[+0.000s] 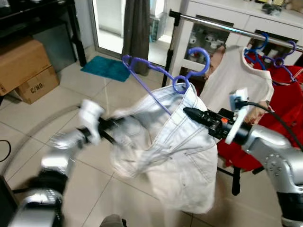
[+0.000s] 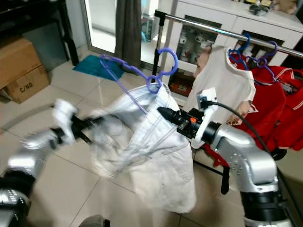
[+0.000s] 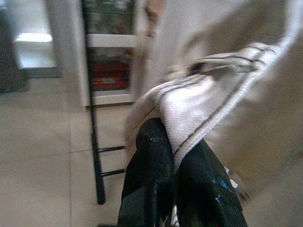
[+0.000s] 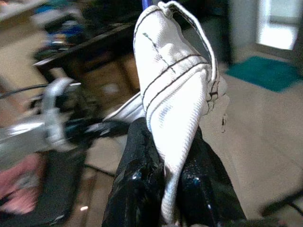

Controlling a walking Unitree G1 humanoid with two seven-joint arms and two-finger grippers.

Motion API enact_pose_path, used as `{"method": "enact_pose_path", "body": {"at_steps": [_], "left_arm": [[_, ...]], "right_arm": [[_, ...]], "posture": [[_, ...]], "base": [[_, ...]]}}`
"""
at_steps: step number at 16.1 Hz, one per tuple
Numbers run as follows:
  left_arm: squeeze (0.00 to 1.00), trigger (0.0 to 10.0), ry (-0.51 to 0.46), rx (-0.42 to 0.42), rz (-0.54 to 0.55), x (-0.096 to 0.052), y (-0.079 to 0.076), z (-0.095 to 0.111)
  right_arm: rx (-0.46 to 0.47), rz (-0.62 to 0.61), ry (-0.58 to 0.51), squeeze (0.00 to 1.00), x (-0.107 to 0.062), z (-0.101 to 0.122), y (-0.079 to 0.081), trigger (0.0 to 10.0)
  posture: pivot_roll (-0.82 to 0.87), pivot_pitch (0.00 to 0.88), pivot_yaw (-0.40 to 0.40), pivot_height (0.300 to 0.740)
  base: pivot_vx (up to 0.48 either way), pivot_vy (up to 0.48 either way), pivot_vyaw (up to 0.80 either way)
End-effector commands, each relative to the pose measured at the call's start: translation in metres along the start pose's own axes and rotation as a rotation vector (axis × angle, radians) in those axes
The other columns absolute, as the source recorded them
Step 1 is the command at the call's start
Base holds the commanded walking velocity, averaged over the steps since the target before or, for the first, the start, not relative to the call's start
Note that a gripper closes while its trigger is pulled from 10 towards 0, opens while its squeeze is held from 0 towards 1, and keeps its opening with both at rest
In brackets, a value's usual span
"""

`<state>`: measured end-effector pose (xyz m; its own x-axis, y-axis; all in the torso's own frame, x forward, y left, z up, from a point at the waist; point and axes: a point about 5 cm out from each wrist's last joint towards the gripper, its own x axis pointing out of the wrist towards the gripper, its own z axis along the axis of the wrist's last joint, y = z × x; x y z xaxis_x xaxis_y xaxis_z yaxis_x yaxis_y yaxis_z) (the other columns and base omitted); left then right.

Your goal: Hang hanger

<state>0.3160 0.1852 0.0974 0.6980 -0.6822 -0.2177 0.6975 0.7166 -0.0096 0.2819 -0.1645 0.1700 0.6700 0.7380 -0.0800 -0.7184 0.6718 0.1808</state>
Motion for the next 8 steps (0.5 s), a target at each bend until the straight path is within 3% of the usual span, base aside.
{"method": "enact_pose_path", "body": {"at_steps": [1,2,3,4,6,8], "left_arm": [[0.0,0.0,-0.03,0.072,-0.052,0.007,-0.009,0.016],[0.0,0.0,-0.025,0.106,-0.05,0.007,-0.015,0.019],[0.06,10.0,-0.048,0.149,-0.025,0.004,-0.014,0.026],[1.0,10.0,-0.065,0.169,-0.001,0.002,-0.012,0.03],[1.0,10.0,-0.04,0.262,0.011,-0.012,-0.006,0.033],[1.0,10.0,0.0,0.283,0.02,-0.026,0.001,0.03]], "right_arm": [[-0.058,-0.045,-0.033,0.0,0.002,0.011,-0.003,0.0],[-0.071,-0.056,-0.025,0.0,0.005,0.009,-0.001,0.0],[-0.075,-0.058,-0.024,0.0,0.007,0.008,0.001,0.0],[-0.076,-0.059,-0.024,0.0,0.008,0.007,0.001,0.0],[-0.079,-0.085,-0.025,0.0,0.01,0.007,0.0,0.0],[-0.108,-0.104,-0.005,0.0,0.009,0.007,-0.002,0.0]], "posture": [[0.03,0.0,-0.07,0.74],[0.03,0.0,-0.066,0.74],[0.03,0.0,-0.064,0.74],[0.03,0.0,-0.064,0.74],[0.04,0.0,-0.066,0.74],[0.04,0.0,-0.068,0.74]], "base": [[0.0,0.0,0.0],[0.0,0.0,0.0],[0.0,0.0,0.0],[0.0,0.0,0.0],[0.0,0.0,0.0],[0.0,0.0,0.0]]}}
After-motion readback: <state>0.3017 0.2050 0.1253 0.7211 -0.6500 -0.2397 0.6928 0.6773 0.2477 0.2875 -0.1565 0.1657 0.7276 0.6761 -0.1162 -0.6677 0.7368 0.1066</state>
